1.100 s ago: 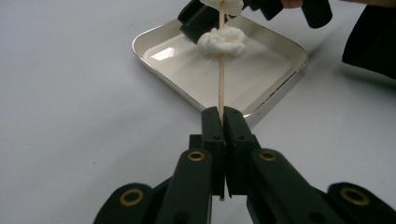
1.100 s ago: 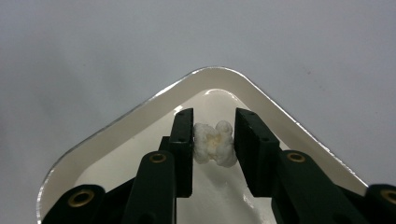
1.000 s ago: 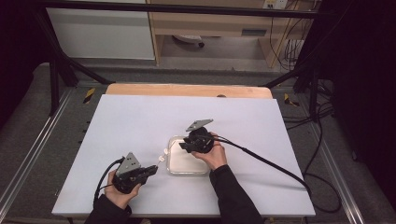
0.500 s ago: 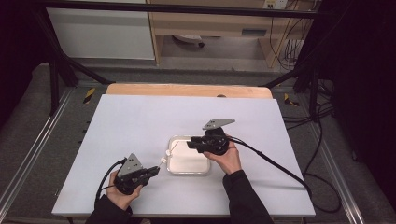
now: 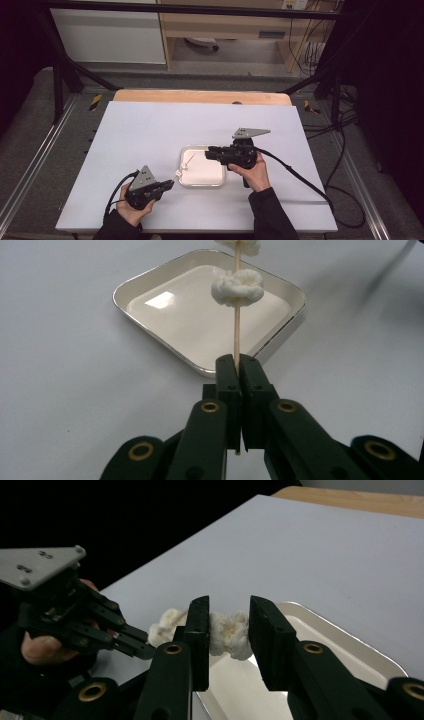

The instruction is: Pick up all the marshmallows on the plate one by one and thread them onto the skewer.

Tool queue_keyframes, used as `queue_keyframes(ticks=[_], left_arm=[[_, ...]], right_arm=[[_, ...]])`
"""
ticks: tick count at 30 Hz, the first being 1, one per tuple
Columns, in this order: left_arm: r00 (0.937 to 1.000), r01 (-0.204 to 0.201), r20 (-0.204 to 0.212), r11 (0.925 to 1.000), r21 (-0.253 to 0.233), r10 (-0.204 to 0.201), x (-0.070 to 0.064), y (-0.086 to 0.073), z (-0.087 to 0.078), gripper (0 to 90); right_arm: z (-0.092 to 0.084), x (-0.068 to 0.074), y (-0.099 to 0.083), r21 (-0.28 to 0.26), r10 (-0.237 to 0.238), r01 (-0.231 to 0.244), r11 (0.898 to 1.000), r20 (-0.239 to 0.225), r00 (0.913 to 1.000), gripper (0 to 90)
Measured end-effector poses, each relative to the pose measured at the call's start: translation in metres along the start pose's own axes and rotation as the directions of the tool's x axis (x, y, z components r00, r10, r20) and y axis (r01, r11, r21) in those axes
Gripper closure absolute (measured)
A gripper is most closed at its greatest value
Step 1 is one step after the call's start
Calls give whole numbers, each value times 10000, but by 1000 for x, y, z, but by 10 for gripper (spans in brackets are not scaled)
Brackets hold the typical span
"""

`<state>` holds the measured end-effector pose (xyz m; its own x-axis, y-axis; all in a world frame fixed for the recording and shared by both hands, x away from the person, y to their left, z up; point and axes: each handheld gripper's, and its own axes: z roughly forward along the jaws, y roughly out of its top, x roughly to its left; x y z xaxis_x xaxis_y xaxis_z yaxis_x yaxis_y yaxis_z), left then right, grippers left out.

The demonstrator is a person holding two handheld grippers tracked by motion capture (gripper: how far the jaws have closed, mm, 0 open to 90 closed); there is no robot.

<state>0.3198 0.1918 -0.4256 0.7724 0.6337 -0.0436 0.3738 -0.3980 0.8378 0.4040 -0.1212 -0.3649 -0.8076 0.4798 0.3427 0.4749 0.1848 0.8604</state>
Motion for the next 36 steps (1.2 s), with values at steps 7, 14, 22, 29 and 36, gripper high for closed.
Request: queue_keyframes(ticks=[7,14,22,29,36], left_arm=[[10000,-60,61,10000,-31,60,-2,1,1,884],[9999,-64,78,10000,-71,64,-3,1,1,884],[9999,-81,72,9999,-84,81,-3,1,0,884],[9999,-88,67,9999,-75,89,-3,1,0,884],[9999,-130,60,9999,-49,130,-3,1,1,883]], right_arm=[[-3,1,5,-525,366,-389,9979,-434,9984,712],[3,-2,7,-689,708,-760,9947,-749,9947,713],[19,-1,7,-444,842,-888,9951,-952,9919,714],[24,-3,5,-308,981,-1019,9943,-1051,9896,715],[27,-3,3,-183,1037,-1064,9942,-1124,9882,715]])
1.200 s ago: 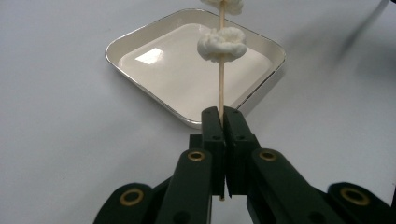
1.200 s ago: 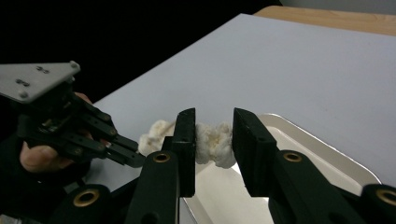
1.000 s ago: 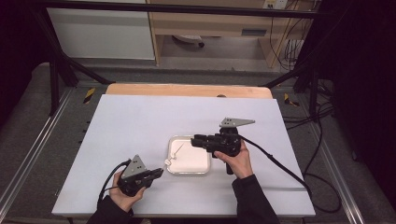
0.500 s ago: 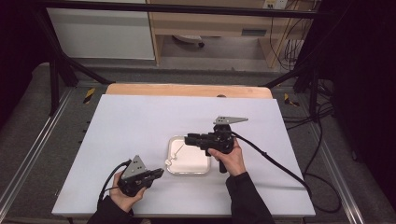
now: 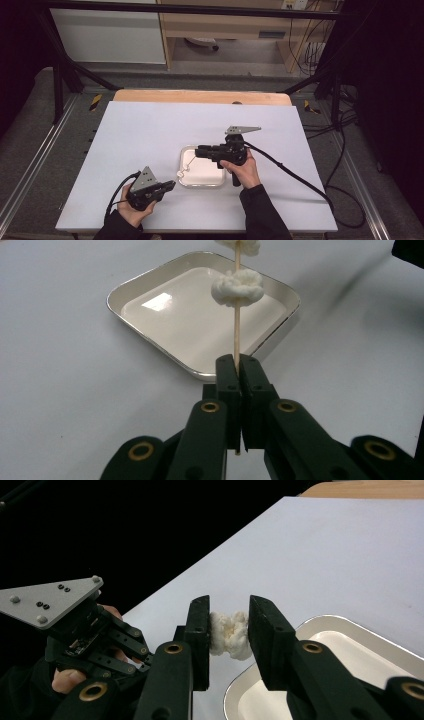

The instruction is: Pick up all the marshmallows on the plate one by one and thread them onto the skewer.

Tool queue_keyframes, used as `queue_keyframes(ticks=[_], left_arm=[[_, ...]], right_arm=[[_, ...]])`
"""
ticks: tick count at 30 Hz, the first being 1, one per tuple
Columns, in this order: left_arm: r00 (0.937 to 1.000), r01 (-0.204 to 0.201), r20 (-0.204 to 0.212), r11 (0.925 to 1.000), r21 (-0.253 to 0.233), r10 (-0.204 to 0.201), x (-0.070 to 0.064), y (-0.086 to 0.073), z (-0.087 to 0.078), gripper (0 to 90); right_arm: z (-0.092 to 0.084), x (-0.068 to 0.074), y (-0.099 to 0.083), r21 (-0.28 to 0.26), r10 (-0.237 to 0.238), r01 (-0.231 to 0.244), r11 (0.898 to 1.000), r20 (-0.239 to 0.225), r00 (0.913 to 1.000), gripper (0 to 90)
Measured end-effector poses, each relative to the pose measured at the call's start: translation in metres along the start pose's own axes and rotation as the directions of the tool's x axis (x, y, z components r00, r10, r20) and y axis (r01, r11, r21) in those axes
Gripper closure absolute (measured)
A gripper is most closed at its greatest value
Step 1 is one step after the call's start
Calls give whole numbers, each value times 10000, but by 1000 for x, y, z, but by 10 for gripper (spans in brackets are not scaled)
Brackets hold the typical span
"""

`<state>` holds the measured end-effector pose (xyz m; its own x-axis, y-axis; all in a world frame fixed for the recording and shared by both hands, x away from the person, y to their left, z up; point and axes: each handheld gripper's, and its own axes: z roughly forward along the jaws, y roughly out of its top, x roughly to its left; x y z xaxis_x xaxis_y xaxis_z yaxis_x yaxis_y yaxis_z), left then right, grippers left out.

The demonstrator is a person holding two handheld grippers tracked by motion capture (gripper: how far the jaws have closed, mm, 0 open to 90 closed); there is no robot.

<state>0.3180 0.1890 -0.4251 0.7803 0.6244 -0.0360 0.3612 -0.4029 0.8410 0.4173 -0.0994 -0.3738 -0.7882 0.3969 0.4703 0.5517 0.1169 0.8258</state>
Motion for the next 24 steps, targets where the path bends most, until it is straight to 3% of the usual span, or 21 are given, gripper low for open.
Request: queue_keyframes(ticks=[24], left_arm=[[10000,-93,-33,9997,236,94,-1,-1,3,885]], right_arm=[[10,3,-12,175,115,-109,9998,-386,9992,763]])
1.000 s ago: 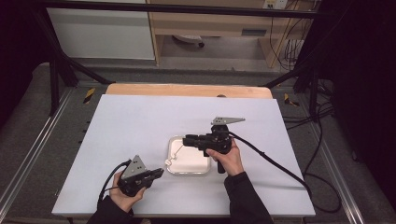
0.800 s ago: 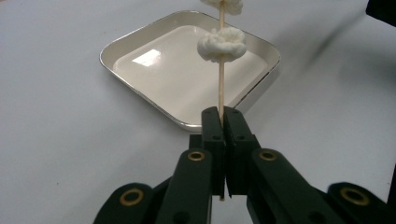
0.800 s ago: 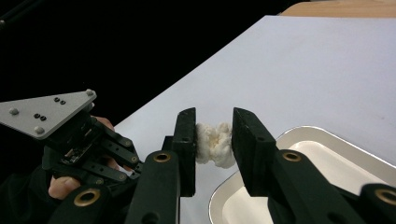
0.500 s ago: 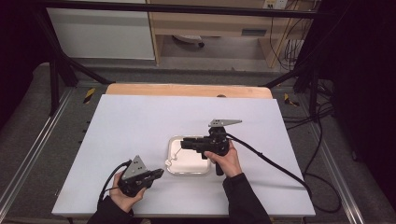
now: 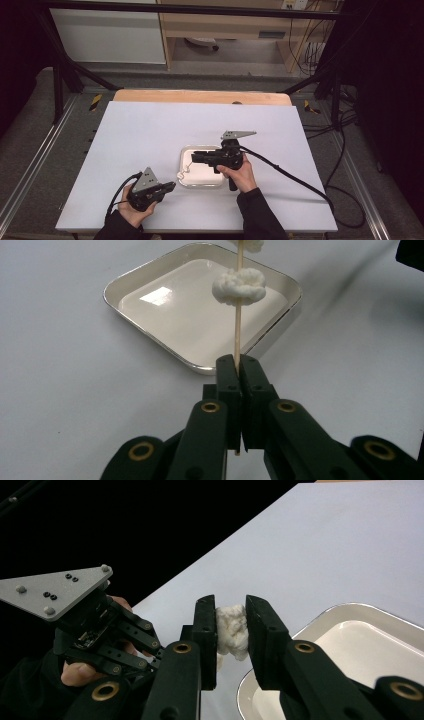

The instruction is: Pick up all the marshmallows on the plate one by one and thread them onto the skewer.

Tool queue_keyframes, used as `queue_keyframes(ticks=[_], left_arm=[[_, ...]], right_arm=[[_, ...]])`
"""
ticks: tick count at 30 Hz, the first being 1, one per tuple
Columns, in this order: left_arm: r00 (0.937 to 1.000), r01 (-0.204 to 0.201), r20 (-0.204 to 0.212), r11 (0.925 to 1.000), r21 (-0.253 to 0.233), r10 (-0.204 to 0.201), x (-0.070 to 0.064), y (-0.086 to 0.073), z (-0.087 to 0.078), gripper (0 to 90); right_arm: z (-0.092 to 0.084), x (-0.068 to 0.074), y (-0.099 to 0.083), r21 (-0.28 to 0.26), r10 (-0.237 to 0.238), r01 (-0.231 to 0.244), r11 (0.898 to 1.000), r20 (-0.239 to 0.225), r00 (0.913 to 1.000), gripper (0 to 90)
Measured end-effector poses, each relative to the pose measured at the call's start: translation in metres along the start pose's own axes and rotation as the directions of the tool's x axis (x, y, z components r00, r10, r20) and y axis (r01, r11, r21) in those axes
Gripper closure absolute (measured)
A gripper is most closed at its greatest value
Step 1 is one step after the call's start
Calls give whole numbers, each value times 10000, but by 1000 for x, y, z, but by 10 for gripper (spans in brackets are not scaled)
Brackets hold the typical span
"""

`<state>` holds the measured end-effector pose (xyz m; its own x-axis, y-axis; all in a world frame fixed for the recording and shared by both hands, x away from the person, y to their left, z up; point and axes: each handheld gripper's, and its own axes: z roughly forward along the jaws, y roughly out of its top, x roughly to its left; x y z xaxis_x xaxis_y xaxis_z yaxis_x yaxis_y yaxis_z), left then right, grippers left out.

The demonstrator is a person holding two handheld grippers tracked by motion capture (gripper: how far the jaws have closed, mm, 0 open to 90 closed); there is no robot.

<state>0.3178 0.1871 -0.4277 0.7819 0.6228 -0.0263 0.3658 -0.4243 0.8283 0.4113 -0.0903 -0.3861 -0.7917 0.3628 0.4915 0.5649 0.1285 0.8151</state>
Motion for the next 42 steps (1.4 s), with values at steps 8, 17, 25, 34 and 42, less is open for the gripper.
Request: queue_keyframes(ticks=[8,17,25,34,42], left_arm=[[10000,-29,23,10000,81,29,-1,0,0,886],[10000,-42,-12,10000,-10,41,-1,0,-1,888],[10000,-66,0,10000,-17,66,-2,0,-1,887],[9999,-148,68,9999,-76,149,-4,3,1,888],[10000,-53,69,9999,-131,53,-3,3,1,887]], right_arm=[[3,1,-4,20,17,-17,10000,-54,10000,767],[6,2,-8,16,-15,15,10000,-55,10000,774],[9,3,-12,27,-81,81,10000,-117,9999,783],[16,2,-20,403,50,-33,9992,-408,9992,780],[15,2,-19,374,-39,49,9993,-261,9997,741]])
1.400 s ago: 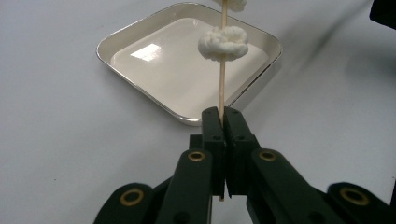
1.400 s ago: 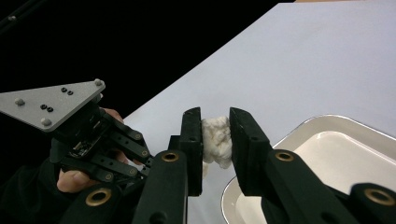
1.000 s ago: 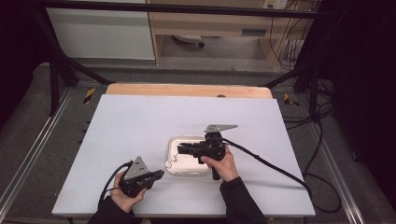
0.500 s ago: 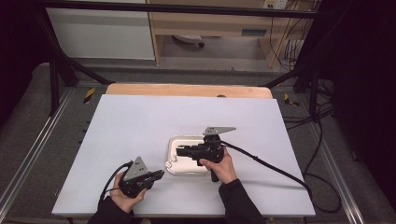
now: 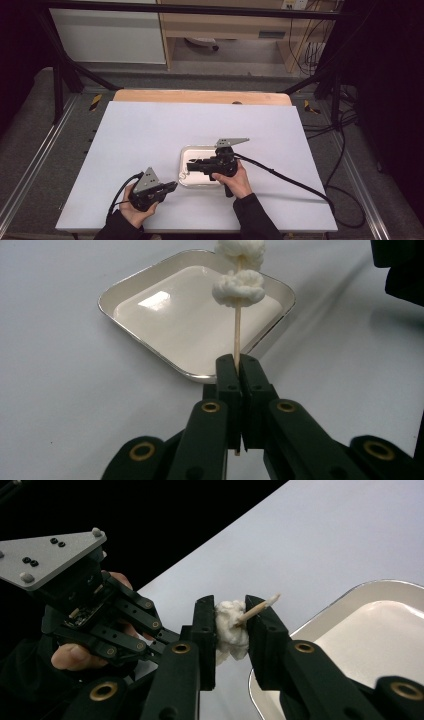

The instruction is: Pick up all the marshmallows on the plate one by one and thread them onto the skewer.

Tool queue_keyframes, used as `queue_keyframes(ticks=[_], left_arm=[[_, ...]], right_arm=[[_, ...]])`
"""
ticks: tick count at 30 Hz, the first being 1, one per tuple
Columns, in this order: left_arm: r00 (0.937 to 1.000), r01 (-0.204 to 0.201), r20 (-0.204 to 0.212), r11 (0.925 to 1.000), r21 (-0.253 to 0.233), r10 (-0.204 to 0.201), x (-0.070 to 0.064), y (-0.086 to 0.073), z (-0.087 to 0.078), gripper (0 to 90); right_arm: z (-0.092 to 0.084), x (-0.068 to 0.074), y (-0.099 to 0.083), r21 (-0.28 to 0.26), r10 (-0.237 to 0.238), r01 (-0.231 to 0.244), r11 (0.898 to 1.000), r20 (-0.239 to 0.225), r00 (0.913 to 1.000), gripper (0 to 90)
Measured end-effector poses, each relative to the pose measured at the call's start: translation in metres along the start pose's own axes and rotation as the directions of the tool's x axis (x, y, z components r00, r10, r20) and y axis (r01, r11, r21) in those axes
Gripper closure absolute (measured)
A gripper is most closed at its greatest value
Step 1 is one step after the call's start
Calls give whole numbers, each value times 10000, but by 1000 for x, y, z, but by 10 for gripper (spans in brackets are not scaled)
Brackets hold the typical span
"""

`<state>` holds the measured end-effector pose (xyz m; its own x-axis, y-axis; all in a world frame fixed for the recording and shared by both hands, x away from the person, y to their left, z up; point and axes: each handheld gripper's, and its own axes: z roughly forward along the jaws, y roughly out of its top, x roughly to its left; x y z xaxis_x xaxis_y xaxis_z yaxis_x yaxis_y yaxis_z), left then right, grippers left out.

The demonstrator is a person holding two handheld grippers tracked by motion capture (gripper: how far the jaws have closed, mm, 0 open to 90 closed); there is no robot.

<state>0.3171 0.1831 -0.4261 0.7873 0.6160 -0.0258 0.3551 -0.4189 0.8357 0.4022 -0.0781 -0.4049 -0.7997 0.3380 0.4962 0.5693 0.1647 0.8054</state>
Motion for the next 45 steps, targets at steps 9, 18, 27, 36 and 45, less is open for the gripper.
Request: queue_keyframes(ticks=[9,18,27,36,45], left_arm=[[9994,294,-154,9996,-27,-295,5,-2,-2,887],[9991,374,-224,9993,-8,-374,6,-2,-2,886],[9989,417,-217,9991,53,-416,7,-2,-2,886],[9987,452,-221,9990,64,-450,7,-2,-2,886],[9985,511,-215,9986,113,-509,7,-1,-3,885]], right_arm=[[-11,4,7,-172,-618,638,9978,1001,9931,381],[-19,3,5,417,-1486,1429,9889,2255,9628,187],[-37,-6,-6,884,-1740,1543,9841,3006,9377,79],[-53,-17,-21,1631,-2046,1534,9746,3698,9063,14],[-77,-28,-40,2207,-2361,1581,9624,3929,8888,7]])
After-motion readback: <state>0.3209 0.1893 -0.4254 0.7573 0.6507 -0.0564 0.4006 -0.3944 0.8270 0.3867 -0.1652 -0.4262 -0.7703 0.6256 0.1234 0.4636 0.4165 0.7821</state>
